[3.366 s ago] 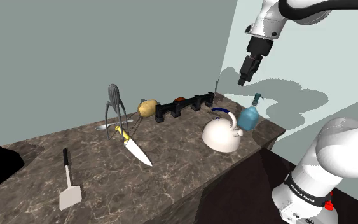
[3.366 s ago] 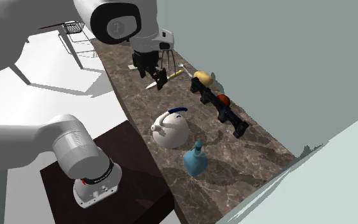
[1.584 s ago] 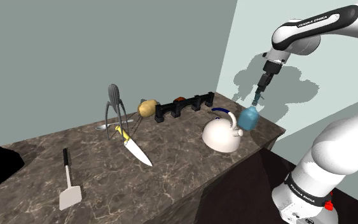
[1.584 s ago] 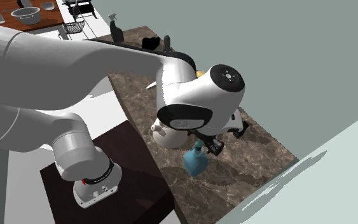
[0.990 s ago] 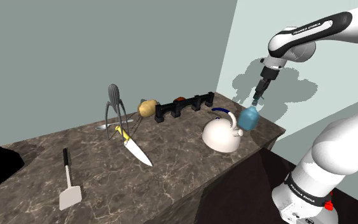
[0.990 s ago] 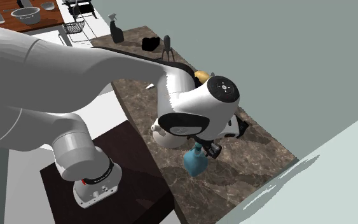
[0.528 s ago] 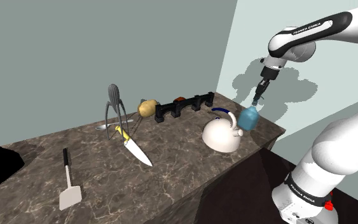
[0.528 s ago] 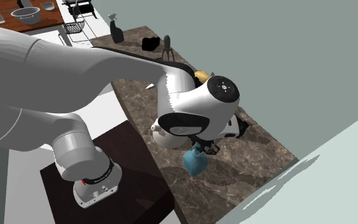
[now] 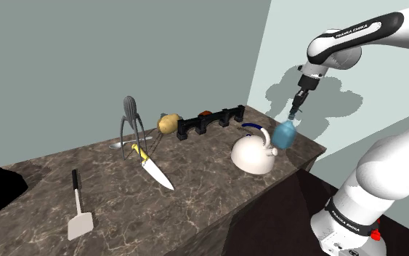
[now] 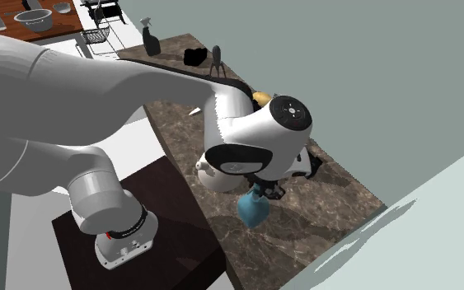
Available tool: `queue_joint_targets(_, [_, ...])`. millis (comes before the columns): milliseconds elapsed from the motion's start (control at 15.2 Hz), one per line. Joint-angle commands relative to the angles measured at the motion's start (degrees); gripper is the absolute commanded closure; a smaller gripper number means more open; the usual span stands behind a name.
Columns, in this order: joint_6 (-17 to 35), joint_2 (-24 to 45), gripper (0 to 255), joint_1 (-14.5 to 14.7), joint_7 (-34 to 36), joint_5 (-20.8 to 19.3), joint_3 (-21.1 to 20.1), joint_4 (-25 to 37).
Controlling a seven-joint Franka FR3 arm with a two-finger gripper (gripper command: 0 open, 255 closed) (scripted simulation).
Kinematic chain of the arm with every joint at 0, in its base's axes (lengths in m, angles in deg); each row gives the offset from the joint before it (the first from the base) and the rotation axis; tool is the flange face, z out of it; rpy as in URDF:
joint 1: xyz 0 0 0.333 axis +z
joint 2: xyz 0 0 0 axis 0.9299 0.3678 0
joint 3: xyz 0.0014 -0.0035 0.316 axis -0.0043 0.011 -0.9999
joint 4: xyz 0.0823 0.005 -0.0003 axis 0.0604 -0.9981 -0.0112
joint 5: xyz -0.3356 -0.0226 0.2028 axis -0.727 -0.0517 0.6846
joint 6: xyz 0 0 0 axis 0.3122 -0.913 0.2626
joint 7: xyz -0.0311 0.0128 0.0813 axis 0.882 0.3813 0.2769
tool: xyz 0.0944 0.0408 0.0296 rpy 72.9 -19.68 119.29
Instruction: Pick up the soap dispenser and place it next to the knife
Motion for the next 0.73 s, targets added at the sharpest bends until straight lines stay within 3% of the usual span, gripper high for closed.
queue_joint_targets(0, [-1.6,-0.8,255,-0.1,0.5,-0.2,-0.4,0.9])
queue_joint_targets(660, [-9.6,-3.0,255,-0.2,1.9,-0.5,-2.0,6.8])
